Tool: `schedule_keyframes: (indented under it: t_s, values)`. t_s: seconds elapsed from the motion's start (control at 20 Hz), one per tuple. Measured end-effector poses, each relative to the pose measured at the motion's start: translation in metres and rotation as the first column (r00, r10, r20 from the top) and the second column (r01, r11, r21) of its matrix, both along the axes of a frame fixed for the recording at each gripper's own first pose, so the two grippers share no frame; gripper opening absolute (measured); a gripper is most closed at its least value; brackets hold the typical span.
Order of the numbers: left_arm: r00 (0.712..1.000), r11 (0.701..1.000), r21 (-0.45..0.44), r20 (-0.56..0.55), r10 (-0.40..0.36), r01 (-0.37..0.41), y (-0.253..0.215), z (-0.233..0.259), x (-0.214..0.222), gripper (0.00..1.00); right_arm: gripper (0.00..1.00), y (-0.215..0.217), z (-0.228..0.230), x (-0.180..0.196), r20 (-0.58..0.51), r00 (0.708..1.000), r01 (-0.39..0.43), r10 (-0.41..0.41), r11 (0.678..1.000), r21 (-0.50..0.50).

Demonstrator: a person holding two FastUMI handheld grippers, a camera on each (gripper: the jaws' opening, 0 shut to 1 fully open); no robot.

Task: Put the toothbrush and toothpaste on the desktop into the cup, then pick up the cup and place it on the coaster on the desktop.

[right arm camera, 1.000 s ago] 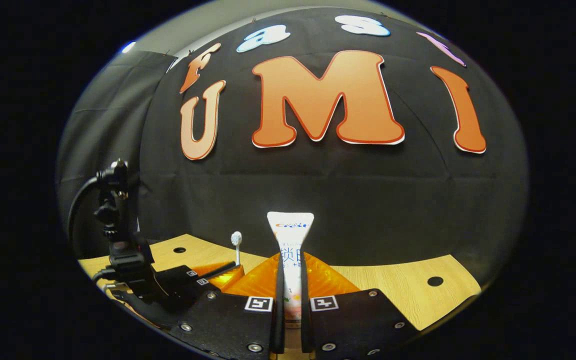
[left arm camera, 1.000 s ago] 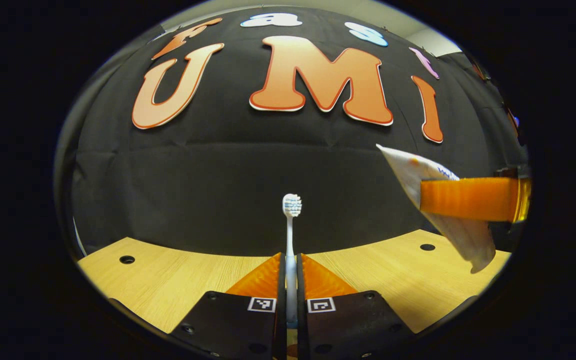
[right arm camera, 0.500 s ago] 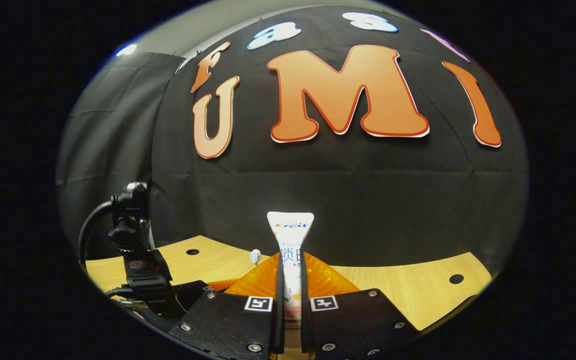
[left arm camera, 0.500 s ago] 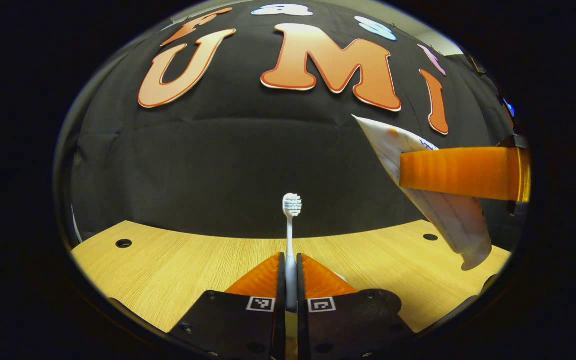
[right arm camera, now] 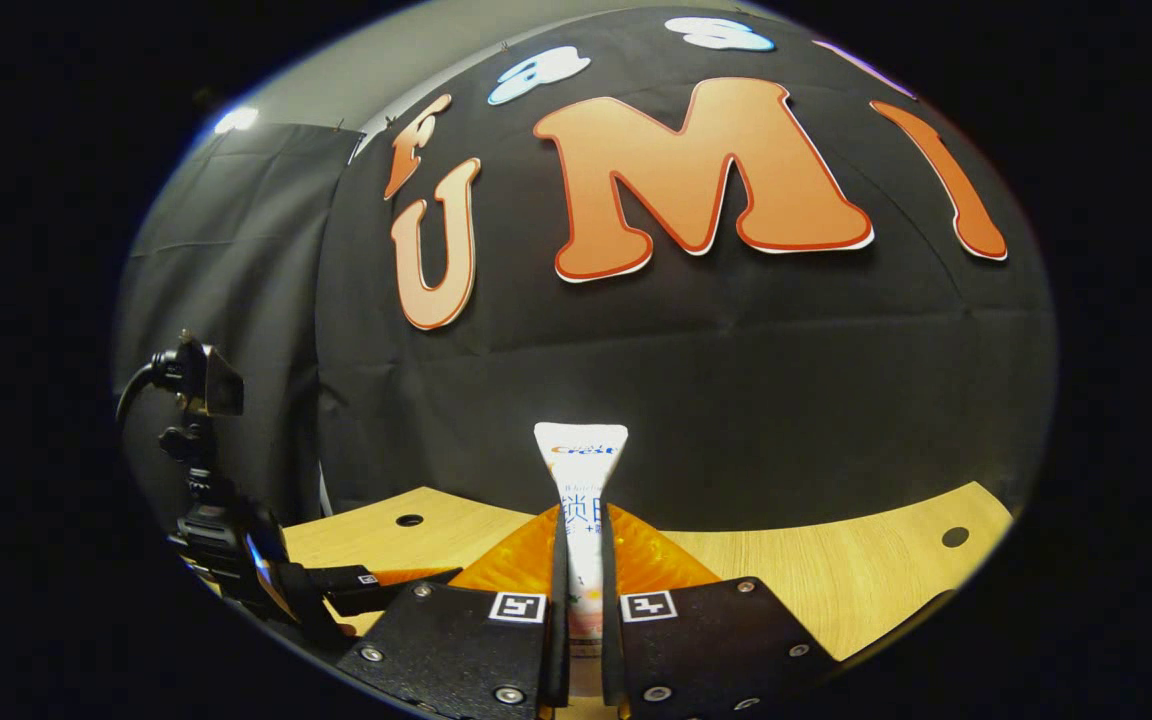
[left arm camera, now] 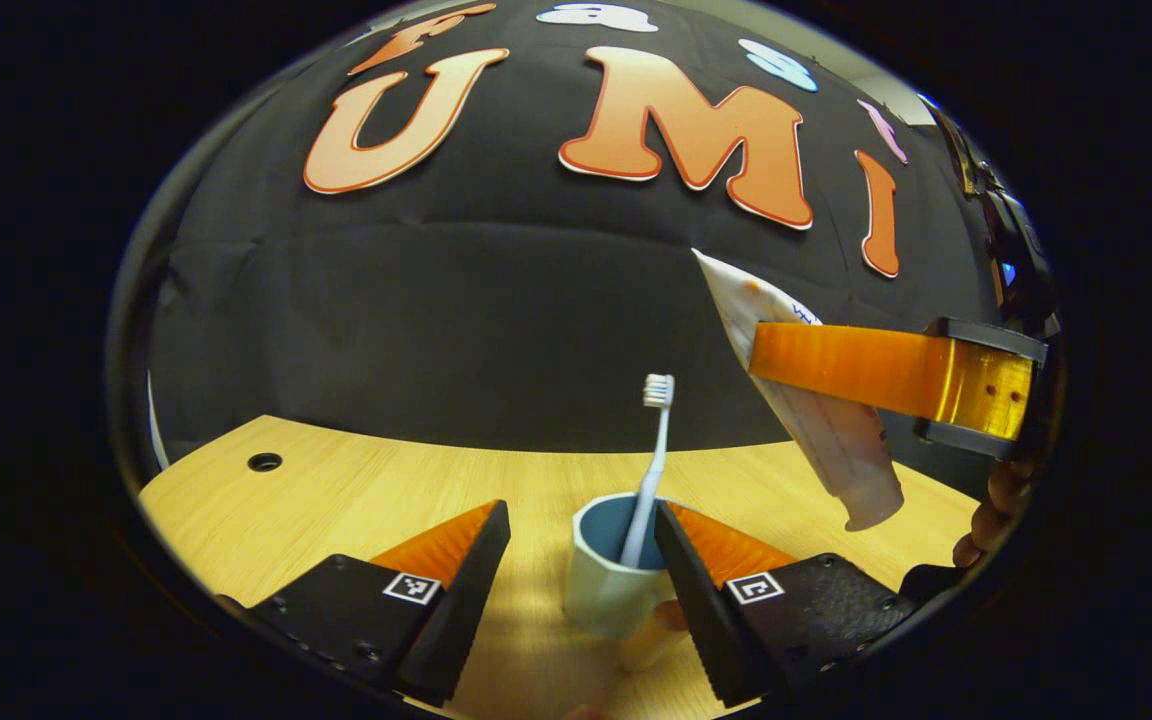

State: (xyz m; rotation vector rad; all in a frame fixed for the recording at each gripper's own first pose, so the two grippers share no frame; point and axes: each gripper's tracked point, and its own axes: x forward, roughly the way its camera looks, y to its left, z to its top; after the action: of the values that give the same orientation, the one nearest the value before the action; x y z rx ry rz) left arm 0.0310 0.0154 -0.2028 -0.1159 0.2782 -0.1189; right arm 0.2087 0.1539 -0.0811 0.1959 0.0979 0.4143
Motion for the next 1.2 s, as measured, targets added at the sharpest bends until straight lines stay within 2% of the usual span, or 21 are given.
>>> schedule_keyframes:
  t_s: [0.2, 0.5, 1.2]
  values:
    - [0.999, 0.999, 0.014, 0.026, 0.042, -0.042, 0.013, 0.005, 0.001, 0.97, 0.13, 0.012, 0.003, 0.003, 0.029, 0.999, -0.029, 0.028, 0.999, 0.037]
    - [0.995, 0.996, 0.031, 0.056, 0.085, -0.086, 0.029, 0.011, -0.001, 0.97, 0.13, 0.032, 0.004, 0.006, 0.058, 0.996, -0.071, 0.065, 0.992, 0.105]
    - [0.99, 0.99, 0.016, 0.016, 0.139, -0.139, 0.045, 0.005, -0.018, 0.97, 0.13, 0.066, -0.041, 0.024, -0.002, 0.994, -0.108, 0.108, 0.992, 0.058]
